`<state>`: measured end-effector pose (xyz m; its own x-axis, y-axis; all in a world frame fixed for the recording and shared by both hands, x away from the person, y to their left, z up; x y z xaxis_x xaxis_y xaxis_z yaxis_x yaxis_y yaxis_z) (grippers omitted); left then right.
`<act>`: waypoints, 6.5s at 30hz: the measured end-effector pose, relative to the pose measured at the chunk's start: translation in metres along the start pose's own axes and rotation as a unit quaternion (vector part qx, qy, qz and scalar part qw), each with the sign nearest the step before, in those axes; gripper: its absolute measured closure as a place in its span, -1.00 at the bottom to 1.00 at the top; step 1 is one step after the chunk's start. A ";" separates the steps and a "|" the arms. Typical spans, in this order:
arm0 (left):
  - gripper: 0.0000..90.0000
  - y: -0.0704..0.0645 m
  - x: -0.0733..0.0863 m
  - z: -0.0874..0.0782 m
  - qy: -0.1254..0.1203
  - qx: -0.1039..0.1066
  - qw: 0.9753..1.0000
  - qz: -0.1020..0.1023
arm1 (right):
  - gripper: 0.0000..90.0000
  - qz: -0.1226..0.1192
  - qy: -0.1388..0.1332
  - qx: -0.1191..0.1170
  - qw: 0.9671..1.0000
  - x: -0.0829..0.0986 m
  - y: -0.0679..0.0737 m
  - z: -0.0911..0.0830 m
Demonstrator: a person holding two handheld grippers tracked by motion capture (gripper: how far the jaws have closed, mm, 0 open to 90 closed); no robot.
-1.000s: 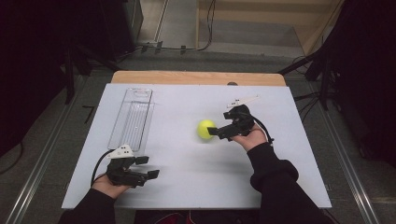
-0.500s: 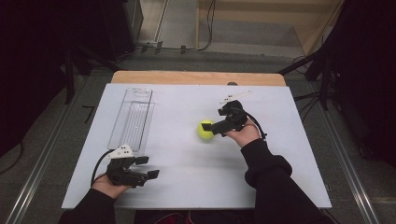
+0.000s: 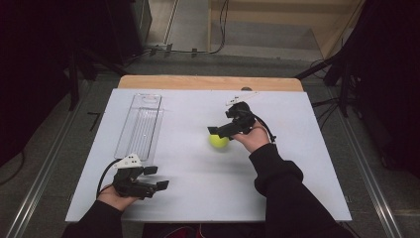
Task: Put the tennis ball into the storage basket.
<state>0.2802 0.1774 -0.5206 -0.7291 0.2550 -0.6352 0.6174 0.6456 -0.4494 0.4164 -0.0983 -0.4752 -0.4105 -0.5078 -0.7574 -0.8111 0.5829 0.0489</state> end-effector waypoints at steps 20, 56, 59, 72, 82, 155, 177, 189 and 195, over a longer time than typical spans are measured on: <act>-0.47 0.000 0.000 0.000 -0.002 0.001 1.000 -0.001 | -1.00 0.012 0.023 -0.005 1.000 0.009 -0.001 0.016; -0.47 0.000 0.000 -0.002 -0.004 0.002 1.000 0.000 | -1.00 0.033 0.081 -0.009 0.996 0.048 0.004 0.047; -0.47 0.000 0.000 -0.002 -0.004 0.001 1.000 0.000 | -1.00 0.033 0.088 -0.007 0.996 0.052 0.004 0.051; -0.47 0.000 -0.001 -0.002 -0.004 0.001 1.000 0.001 | -0.88 0.012 0.097 0.011 0.995 0.058 0.005 0.053; -0.47 -0.001 -0.001 -0.002 -0.006 0.002 1.000 0.001 | -0.48 -0.006 0.090 0.011 0.996 0.057 0.007 0.050; -0.47 0.001 -0.001 -0.002 -0.005 -0.003 1.000 -0.002 | -0.48 -0.027 0.044 -0.037 0.998 0.013 0.039 0.021; -0.47 0.002 0.000 -0.002 -0.006 -0.004 1.000 -0.004 | -0.48 -0.046 0.037 -0.059 0.997 -0.005 0.057 0.032; -0.47 0.003 0.000 -0.002 -0.007 -0.003 1.000 -0.007 | -0.48 -0.048 0.035 -0.067 0.996 -0.017 0.059 0.041; -0.47 0.003 0.000 -0.002 -0.006 -0.003 1.000 -0.007 | -0.48 -0.046 0.033 -0.072 0.996 -0.025 0.060 0.044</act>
<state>0.2818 0.1803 -0.5206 -0.7337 0.2371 -0.6368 0.6053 0.6540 -0.4539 0.3965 -0.0228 -0.4826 -0.3543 -0.5976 -0.7193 -0.8961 0.4369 0.0784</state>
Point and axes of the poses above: each handheld gripper's, and its own axes: z roughly forward along the jaws, x roughly out of its underside, y roughly to its left, the point moved 6 cm from there along z, roughly forward along the jaws, and after that the axes turned 13 degrees about -z, right-handed, at the moved point
